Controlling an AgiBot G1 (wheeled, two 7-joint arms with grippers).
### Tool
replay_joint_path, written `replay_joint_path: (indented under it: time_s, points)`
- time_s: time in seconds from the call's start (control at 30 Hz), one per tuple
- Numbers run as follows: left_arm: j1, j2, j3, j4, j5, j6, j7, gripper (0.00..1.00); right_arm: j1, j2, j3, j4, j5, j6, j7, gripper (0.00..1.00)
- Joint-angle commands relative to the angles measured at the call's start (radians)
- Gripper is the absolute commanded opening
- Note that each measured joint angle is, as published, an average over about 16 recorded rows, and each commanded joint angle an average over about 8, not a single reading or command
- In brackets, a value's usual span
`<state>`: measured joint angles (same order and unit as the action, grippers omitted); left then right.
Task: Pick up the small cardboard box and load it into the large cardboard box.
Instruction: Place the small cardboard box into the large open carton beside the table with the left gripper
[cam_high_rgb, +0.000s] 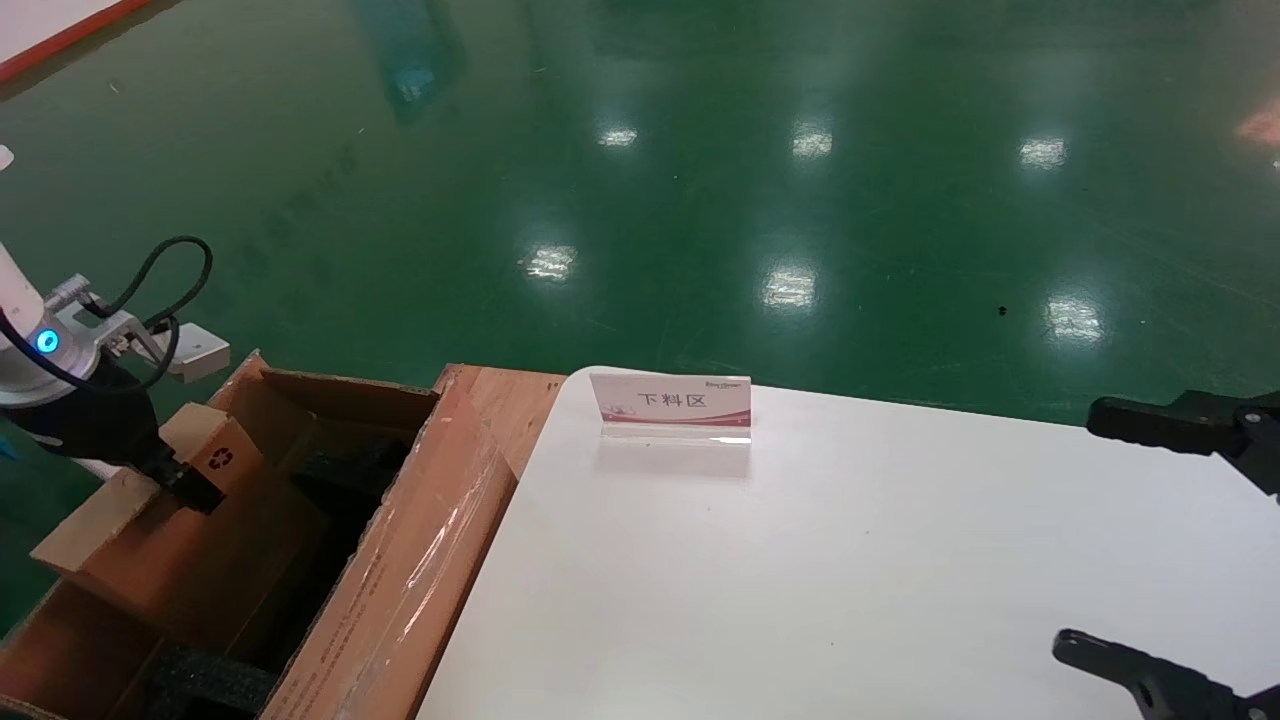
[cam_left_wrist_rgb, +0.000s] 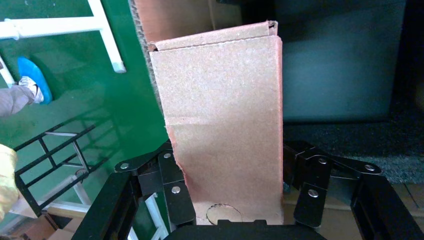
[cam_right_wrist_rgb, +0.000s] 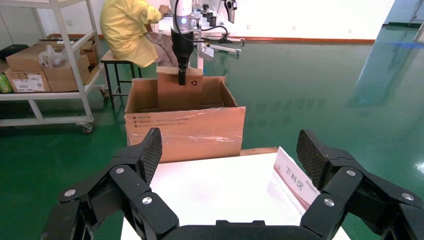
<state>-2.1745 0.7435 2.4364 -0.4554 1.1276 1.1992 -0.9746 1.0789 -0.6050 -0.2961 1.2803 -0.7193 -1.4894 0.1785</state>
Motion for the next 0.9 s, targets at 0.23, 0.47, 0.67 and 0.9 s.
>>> replay_joint_path:
  time_s: [0.23, 0.47, 0.67, 0.9]
  points:
    - [0.067, 0.013, -0.003, 0.040, -0.015, -0.012, -0.001, 0.06, 0.000, 0.000, 0.000, 0.000, 0.000, 0.000, 0.000, 1.00]
    - [0.102, 0.033, 0.006, 0.077, -0.009, -0.014, -0.012, 0.93, 0.000, 0.000, -0.001, 0.000, 0.001, 0.000, 0.000, 1.00]
    - [0.108, 0.036, 0.008, 0.084, -0.007, -0.012, -0.015, 1.00, 0.000, 0.000, -0.001, 0.000, 0.001, 0.001, -0.001, 1.00]
    - [0.102, 0.033, 0.008, 0.078, -0.004, -0.011, -0.010, 1.00, 0.000, 0.000, -0.001, 0.000, 0.001, 0.001, 0.000, 1.00]
